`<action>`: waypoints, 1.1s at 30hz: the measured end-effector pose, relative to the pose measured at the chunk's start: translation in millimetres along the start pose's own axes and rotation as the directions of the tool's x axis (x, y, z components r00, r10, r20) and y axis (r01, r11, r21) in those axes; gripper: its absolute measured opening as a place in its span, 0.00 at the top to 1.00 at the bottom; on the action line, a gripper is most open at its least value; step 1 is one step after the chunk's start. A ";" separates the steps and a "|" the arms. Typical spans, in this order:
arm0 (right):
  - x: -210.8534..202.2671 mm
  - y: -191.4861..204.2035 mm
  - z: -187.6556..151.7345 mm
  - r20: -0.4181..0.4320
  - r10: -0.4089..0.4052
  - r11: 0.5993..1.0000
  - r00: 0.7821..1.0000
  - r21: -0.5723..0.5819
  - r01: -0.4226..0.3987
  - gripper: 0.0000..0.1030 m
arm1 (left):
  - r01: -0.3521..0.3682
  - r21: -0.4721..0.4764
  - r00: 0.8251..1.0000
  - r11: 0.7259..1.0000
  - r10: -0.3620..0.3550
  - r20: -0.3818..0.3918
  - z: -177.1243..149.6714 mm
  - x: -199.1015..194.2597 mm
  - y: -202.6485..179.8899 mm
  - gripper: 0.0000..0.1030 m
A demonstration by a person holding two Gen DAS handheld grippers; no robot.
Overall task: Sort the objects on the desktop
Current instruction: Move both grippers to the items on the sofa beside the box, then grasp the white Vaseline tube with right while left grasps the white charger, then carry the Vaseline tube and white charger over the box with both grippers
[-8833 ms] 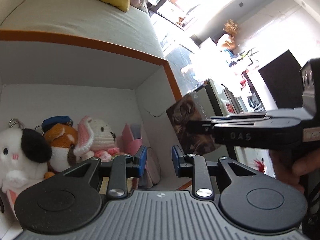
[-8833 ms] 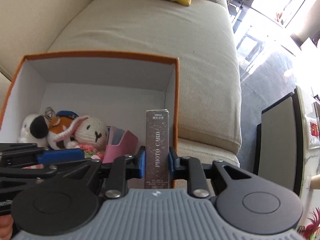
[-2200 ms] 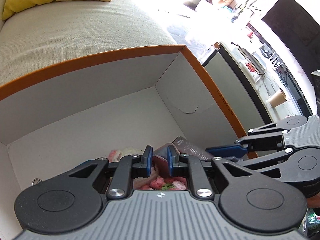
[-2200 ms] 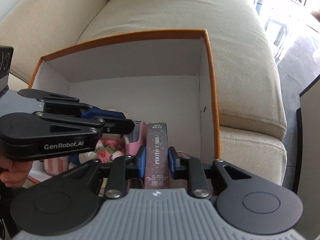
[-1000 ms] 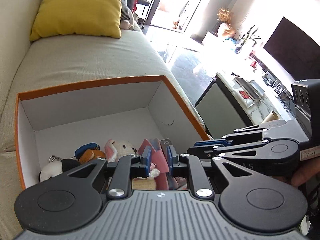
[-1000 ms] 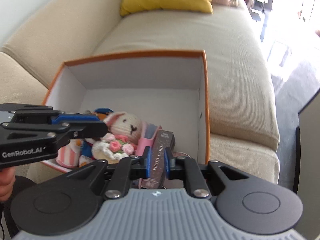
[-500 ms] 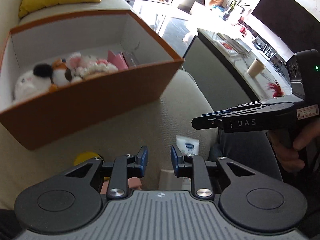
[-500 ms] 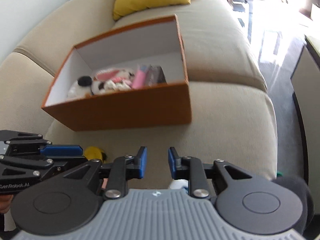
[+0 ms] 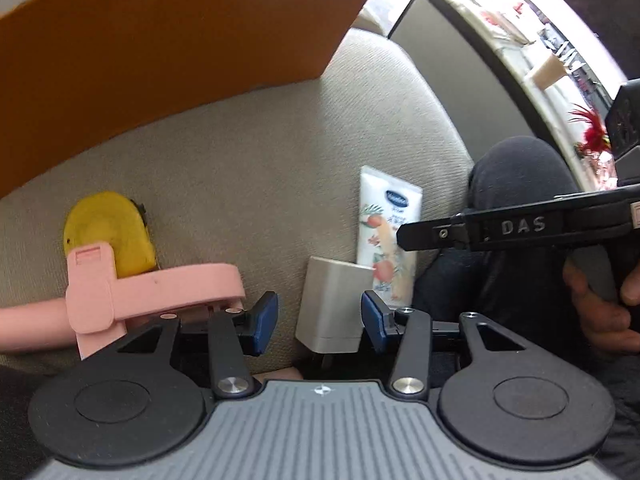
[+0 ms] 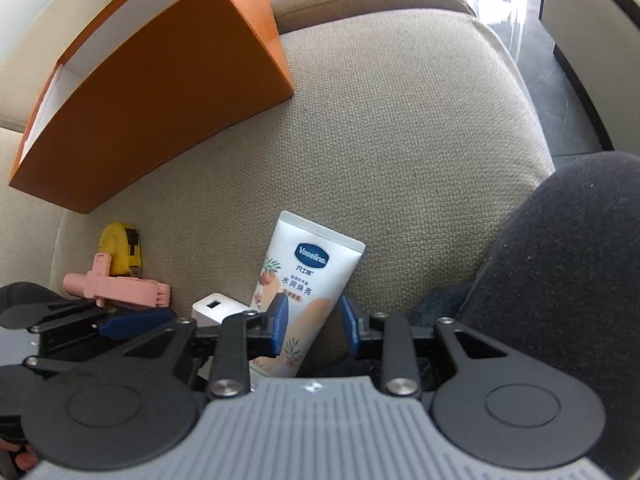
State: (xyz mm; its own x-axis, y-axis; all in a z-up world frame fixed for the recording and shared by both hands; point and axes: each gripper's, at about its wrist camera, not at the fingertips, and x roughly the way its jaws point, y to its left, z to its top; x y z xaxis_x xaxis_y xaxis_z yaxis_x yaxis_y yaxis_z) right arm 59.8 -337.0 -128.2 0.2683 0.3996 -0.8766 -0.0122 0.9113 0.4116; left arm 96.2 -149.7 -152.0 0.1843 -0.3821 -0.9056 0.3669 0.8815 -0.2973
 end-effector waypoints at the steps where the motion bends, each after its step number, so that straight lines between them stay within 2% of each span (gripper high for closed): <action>1: 1.7 -0.6 0.6 -0.001 0.006 1.000 1.000 0.004 -0.006 0.69 | 0.000 -0.002 1.000 1.000 0.000 -0.006 -0.4 2.2 0.6 0.48; 6: 10.4 -3.2 7.0 -0.008 0.040 0.999 0.999 0.026 -0.040 0.63 | 0.025 -0.026 0.999 0.999 -0.026 -0.030 1.3 15.5 1.1 0.41; 11: 19.5 -5.5 11.3 -0.023 0.079 0.996 0.997 0.052 -0.078 0.56 | 0.024 -0.036 0.999 0.999 -0.025 -0.036 2.0 22.0 1.7 0.41; 14: 23.4 -1.5 12.4 -0.027 0.069 0.997 0.997 0.041 -0.068 0.54 | 0.035 -0.052 0.999 0.998 -0.037 -0.034 1.5 23.1 4.2 0.42; 17: 24.5 1.6 12.8 -0.023 0.070 0.997 0.997 0.035 -0.069 0.58 | 0.038 -0.062 0.999 0.997 -0.040 -0.032 -0.7 21.2 6.2 0.44; 19: 21.6 3.7 11.5 -0.019 0.071 0.997 0.997 0.029 -0.070 0.61 | 0.029 -0.054 0.999 0.998 -0.031 -0.029 -1.5 18.3 4.9 0.52; 20: 17.7 5.4 10.4 -0.007 0.078 0.997 0.997 0.023 -0.078 0.65 | 0.013 -0.047 0.999 0.999 -0.014 -0.030 -1.4 17.4 3.1 0.55; 21: 12.6 7.1 10.4 0.006 0.101 0.995 0.995 0.020 -0.101 0.79 | 0.001 -0.041 1.000 0.999 -0.002 -0.031 -1.0 16.3 0.2 0.55; 22: 8.7 9.1 11.0 0.004 0.109 0.994 0.994 0.020 -0.109 0.82 | -0.014 -0.030 0.999 0.999 0.013 -0.031 -1.6 15.3 -3.2 0.55; 27: -15.3 19.7 11.7 0.041 0.105 0.994 0.994 -0.044 -0.104 0.84 | -0.098 0.033 0.995 0.995 0.098 -0.005 -4.0 6.4 -18.0 0.56; 30: -29.7 27.0 13.7 0.099 0.106 0.992 0.989 -0.080 -0.099 0.85 | -0.108 0.023 0.993 0.994 0.107 0.042 -0.4 -7.6 -15.9 0.56; 33: -41.7 36.0 21.2 0.175 0.083 0.989 0.981 -0.136 -0.060 0.85 | -0.121 0.003 0.989 0.993 0.120 0.082 8.6 -18.4 -10.6 0.56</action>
State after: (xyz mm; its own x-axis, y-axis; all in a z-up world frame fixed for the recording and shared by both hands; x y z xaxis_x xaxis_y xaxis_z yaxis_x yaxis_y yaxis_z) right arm 68.6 -322.9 -71.5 0.4311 0.4502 -0.7820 -0.1586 0.8910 0.4255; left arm 96.8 -154.4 -129.5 0.3016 -0.2949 -0.9067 0.3449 0.9203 -0.1846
